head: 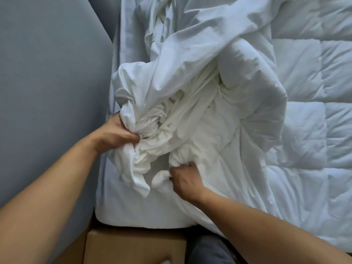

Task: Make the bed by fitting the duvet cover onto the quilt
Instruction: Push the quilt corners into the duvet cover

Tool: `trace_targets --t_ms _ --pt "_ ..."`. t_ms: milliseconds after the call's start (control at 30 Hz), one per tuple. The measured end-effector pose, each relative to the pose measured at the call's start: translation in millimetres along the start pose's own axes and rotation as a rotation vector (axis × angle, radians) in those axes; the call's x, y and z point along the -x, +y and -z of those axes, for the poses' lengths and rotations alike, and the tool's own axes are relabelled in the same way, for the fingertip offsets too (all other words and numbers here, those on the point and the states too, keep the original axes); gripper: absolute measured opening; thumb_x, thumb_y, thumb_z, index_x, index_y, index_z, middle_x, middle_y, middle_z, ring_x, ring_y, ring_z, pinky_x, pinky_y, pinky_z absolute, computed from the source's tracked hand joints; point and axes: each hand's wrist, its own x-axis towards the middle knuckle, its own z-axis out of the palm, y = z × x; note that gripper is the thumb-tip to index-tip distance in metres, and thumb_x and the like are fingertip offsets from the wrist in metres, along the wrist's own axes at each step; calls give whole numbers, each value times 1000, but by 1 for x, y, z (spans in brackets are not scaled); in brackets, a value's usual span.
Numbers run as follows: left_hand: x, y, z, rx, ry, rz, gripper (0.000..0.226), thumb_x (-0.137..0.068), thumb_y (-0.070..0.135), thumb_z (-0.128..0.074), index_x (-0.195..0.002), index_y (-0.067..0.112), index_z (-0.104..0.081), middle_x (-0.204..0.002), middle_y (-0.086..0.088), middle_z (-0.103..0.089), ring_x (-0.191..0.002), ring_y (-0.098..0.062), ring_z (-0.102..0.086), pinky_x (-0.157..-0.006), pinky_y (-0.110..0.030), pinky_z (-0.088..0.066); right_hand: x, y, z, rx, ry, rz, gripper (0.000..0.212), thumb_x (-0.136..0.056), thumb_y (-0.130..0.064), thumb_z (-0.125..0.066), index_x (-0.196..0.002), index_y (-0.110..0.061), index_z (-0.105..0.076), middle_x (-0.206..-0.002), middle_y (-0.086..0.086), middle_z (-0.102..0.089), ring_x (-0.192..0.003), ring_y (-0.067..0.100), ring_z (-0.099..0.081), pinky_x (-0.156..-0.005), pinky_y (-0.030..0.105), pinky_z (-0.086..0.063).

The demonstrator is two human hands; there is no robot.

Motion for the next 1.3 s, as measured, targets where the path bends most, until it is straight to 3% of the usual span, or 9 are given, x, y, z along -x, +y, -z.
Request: trace_targets --t_ms 167,267,400,533,667,767,867,1067,1300 --pt "11 12 -4 65 -36 28 56 -52 6 -77 -103 24 -64 -91 17 -77 -89 -2 -73 -75 -17 -54 61 51 72 -224 754 -177 21 -86 -23 -66 -73 -9 -58 -94 7 -61 -86 29 -51 -76 38 -38" --pt "18 13 -11 191 -59 36 61 -56 -1 -77 -110 23 -62 -99 12 -77 -94 -6 -73 -72 -16 -57 54 58 137 -370 912 -93 21 -94 -21 -61 -79 -7 -62 -90 2 -63 -84 22 -55 -77 34 -40" --pt "19 6 -26 275 -64 69 73 -57 -1 -78 -124 19 -60 -112 0 -76 -106 -18 -72 -87 -31 -59 7 27 193 -489 770 80 33 -94 -24 -64 -71 -16 -42 -62 -11 -36 -59 12 -31 -57 25 -21" --pt "17 -9 -35 337 2 53 63 -59 -5 -72 -119 13 -66 -112 -11 -75 -104 -26 -73 -81 -33 -61 -50 11 190 -413 355 202 31 -92 -35 -67 -76 -21 -45 -82 8 -64 -81 31 -57 -61 29 -23" --pt "12 -30 -24 392 110 28 71 -61 -5 -73 -130 9 -61 -123 -16 -70 -113 -31 -69 -95 -46 -56 -73 29 147 -324 149 122 42 -88 -44 -68 -67 -20 -41 -69 -5 -49 -71 21 -47 -47 20 -26" --pt "3 -43 -22 351 98 -6 72 -58 -4 -77 -127 13 -63 -120 -11 -73 -113 -29 -69 -87 -38 -59 -86 36 115 -464 178 44 42 -85 -43 -70 -63 -16 -47 -62 -5 -48 -67 22 -50 -53 30 -29" --pt "-3 -52 -26 345 112 -27 89 -48 7 -84 -134 10 -59 -125 -13 -70 -116 -28 -68 -92 -41 -58 -105 31 105 -689 141 -31 36 -74 -46 -78 -74 -13 -65 -63 -7 -60 -62 14 -58 -53 27 -39" --pt "-11 -59 -28 318 158 -19 92 -46 4 -84 -134 11 -57 -123 -11 -71 -114 -27 -68 -99 -46 -52 -121 39 110 -1131 147 -37 25 -70 -26 -88 -70 -15 -66 -57 -10 -61 -51 3 -57 -47 18 -43" --pt "-13 -60 -44 353 153 -31 80 -61 -6 -73 -138 7 -54 -130 -14 -67 -121 -30 -65 -106 -53 -47 -138 29 103 -933 106 -109 26 -67 -26 -88 -66 -13 -66 -52 -8 -55 -40 0 -47 -38 17 -34"
